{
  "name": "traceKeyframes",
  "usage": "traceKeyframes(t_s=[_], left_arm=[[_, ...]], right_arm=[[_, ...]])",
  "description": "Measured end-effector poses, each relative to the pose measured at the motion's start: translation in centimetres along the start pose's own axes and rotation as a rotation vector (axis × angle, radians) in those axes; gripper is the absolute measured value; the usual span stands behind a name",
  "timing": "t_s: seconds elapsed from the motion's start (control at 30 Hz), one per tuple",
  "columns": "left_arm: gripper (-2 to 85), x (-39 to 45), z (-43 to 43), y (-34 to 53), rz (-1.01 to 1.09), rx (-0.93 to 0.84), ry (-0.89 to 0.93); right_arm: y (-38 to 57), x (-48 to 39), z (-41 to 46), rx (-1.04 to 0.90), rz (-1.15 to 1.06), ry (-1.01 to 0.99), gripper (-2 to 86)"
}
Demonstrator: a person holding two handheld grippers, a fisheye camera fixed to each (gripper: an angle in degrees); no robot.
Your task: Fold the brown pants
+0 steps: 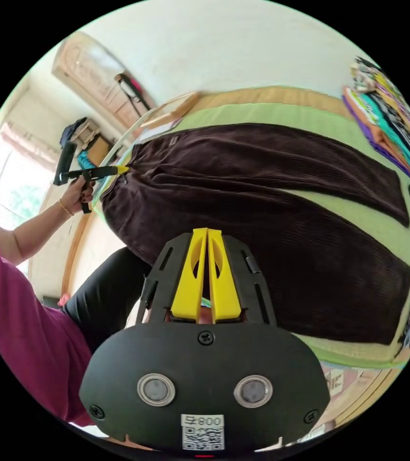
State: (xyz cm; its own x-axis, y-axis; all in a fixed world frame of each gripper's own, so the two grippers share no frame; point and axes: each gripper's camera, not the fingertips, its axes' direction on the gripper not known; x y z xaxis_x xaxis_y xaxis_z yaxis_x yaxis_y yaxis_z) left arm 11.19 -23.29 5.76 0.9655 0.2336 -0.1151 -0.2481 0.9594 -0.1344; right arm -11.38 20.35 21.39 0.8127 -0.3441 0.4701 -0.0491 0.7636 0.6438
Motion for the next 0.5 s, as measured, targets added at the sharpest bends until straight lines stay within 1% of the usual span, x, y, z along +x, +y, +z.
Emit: traceKeyframes(t_s=[0.1, 0.17, 0.23, 0.27, 0.37, 0.43, 0.5], left_arm=[[7.1, -2.5, -0.3, 1.4, 0.009, -0.008, 0.013], [7.1, -3.8, 0.4, 1.5, 0.025, -0.033, 0.000], [6.6, -5.8, 2.4, 1.9, 0.051, -0.123, -0.094], [6.4, -6.5, 3.0, 2.2, 0.044, -0.158, -0.110], [5.3, -9.7, 1.9, 3.9, 0.001, -0.134, -0.045], [5.2, -12.1, -1.0, 6.3, -0.027, -0.068, 0.021], [5.4, -14.2, -3.8, 8.8, -0.061, -0.026, 0.030]], right_arm=[[-3.7, -5.1, 4.5, -0.084, -0.094, -0.031, -0.3], [-5.5, -7.7, 8.5, -0.182, -0.143, 0.025, -0.4], [-6.1, -8.4, 10.8, -0.229, -0.139, 0.048, -0.4], [-6.3, -8.6, 10.6, -0.198, -0.138, 0.036, -0.3], [-7.5, -8.4, 10.7, -0.227, -0.111, -0.009, -0.2], [-8.3, -8.8, 10.8, -0.244, -0.105, -0.004, -0.1], [-9.2, -9.6, 10.8, -0.256, -0.106, 0.022, -0.2]])
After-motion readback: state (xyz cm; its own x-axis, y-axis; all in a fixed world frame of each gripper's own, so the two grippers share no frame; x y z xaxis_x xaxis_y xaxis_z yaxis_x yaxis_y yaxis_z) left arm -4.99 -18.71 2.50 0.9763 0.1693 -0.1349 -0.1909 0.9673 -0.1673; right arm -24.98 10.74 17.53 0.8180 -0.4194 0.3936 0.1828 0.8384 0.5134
